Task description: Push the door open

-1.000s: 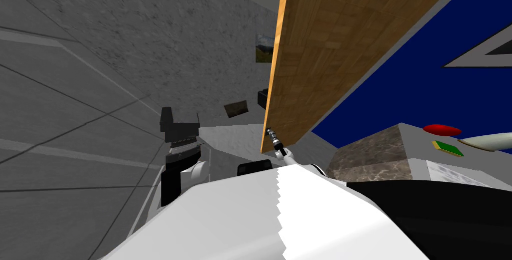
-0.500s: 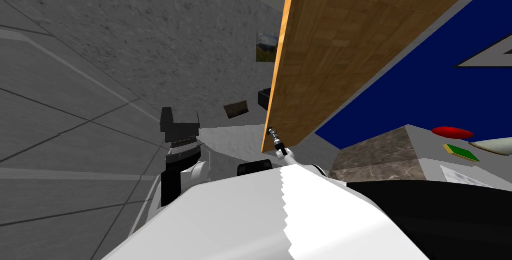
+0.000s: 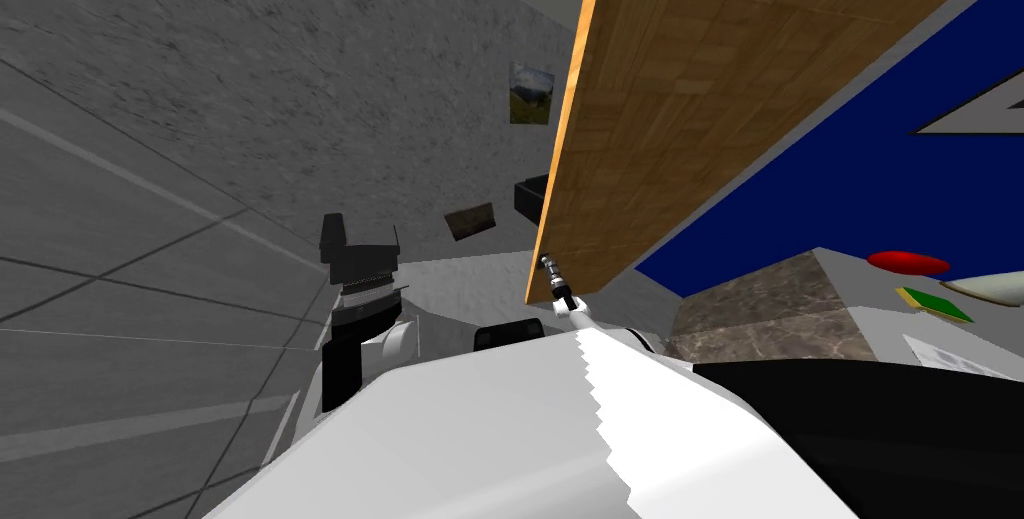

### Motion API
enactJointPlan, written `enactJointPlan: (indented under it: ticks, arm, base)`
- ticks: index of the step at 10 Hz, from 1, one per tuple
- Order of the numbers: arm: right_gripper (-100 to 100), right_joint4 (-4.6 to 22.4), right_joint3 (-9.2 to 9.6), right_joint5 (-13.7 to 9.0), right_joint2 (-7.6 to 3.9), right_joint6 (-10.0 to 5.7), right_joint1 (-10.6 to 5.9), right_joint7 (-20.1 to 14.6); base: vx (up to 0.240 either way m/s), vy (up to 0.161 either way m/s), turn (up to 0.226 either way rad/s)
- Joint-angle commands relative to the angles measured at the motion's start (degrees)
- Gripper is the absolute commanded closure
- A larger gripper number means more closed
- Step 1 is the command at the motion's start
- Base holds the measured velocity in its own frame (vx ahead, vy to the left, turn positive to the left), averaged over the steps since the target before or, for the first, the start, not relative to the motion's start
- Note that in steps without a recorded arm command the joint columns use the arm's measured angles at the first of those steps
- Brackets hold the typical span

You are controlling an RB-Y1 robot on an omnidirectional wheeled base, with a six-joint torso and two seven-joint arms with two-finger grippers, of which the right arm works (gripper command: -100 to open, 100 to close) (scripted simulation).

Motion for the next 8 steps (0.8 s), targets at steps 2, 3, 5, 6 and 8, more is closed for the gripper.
enactJointPlan:
  ticks: [2, 3, 5, 6, 8]
  arm:
    - [100, -1.7, -1.03, -0.8, -0.13, 1.05, 0.48, 0.5]
    - [100, -1.7, -1.03, -0.8, -0.13, 1.05, 0.48, 0.5]
    - [100, -1.6, -1.91, -1.4, -0.09, 1.25, 0.48, 1.1]
    - [100, -1.6, -1.91, -1.4, -0.09, 1.25, 0.48, 1.1]
    - [100, -1.6, -2.27, -1.7, -0.27, 1.55, 0.66, 1.1]
  base:
    - [0.087, 0.05, -0.017]
    - [0.145, 0.101, -0.051]
    - [0.159, 0.089, -0.051]
    - [0.102, 0.043, -0.016]
    - [0.083, 0.025, -0.013]
